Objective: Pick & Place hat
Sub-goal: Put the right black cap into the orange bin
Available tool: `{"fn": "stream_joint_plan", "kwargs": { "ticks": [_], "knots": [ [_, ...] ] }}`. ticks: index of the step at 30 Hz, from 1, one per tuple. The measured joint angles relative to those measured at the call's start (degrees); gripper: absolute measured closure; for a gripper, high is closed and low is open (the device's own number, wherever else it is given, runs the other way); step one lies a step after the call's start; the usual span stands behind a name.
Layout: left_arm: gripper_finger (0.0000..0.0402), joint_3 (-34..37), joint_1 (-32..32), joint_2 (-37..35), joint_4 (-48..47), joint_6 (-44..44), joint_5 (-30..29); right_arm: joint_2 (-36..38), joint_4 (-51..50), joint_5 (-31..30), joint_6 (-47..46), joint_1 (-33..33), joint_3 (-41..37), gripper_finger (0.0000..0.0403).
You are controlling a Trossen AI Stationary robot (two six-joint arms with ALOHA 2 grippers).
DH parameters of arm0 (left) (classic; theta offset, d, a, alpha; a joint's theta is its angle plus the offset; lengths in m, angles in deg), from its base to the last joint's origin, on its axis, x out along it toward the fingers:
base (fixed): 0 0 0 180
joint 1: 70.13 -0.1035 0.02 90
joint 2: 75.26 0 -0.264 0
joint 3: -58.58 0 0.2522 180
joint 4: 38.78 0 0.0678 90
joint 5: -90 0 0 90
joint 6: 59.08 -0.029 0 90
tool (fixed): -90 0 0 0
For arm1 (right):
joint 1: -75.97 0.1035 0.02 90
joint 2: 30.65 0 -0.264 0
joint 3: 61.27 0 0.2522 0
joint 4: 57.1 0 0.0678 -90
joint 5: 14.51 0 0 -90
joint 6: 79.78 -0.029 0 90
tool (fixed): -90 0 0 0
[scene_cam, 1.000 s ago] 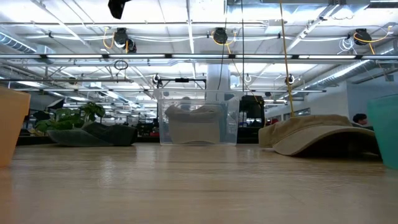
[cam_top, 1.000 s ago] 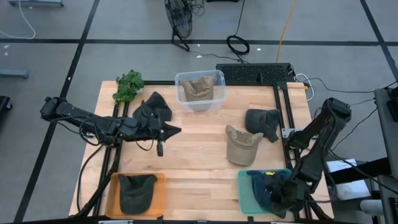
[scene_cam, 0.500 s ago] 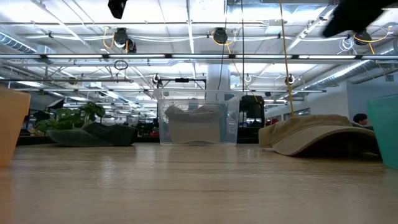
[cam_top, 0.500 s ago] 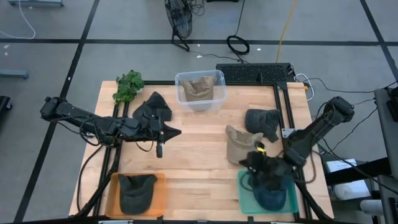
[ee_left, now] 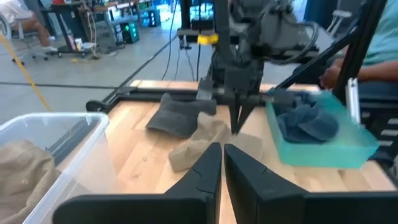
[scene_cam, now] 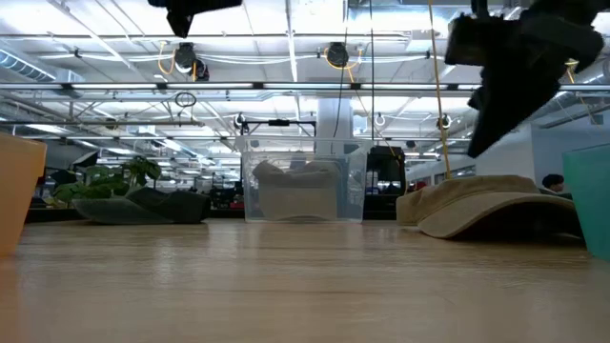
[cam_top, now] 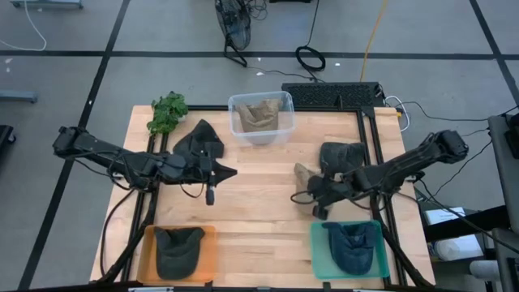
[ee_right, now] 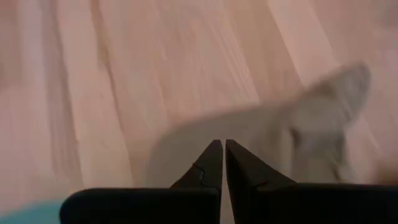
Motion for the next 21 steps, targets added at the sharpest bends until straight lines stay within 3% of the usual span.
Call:
{"fn": "stream_joint_plan", "kwargs": {
  "ticks": [8, 21],
  "knots": [
    [0.0376, 0.02, -2.57, 0.73, -0.04, -1.39, -0.06, 4.86, -7.18, -6.38, -1.50, 0.66, -0.02, 0.0403],
    [0.0376, 0.00, -3.71, 2.91, 0.33, -0.44, 0.03, 8.09, -7.22, -4.92, -5.61, 1.05, -4.61, 0.0403]
  ]
}}
